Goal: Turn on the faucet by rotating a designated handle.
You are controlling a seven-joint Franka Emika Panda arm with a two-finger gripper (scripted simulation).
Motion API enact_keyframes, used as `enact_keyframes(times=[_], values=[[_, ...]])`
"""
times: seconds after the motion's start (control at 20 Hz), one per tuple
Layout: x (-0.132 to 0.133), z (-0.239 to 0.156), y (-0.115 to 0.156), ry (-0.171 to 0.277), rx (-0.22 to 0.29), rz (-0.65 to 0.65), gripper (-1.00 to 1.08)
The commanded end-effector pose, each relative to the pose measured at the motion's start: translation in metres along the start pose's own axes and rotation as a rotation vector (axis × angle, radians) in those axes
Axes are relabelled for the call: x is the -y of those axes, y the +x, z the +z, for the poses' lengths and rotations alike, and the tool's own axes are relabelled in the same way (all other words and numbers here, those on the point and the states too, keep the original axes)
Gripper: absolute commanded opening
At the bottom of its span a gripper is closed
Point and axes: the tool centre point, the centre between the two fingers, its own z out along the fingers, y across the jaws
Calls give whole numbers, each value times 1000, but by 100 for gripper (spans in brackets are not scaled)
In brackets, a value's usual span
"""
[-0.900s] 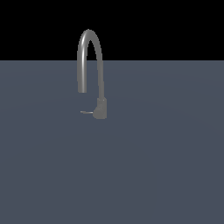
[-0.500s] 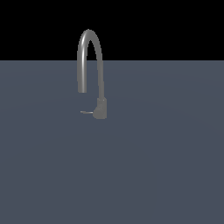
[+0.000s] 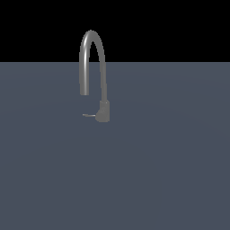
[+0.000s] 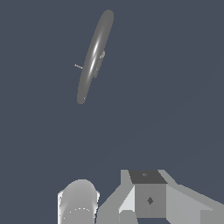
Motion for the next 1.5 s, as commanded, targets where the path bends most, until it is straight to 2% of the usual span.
enact_keyframes(times=[0.0,0.35,0.65,1.0,1.45], values=[[8,6,15,-66,2,-72,-100],[34,28,56,-271,9,-290,-100],[56,49,84,-425,13,-455,-100],[79,74,108,-583,17,-623,-100],[105,107,130,-761,20,-811,-100]])
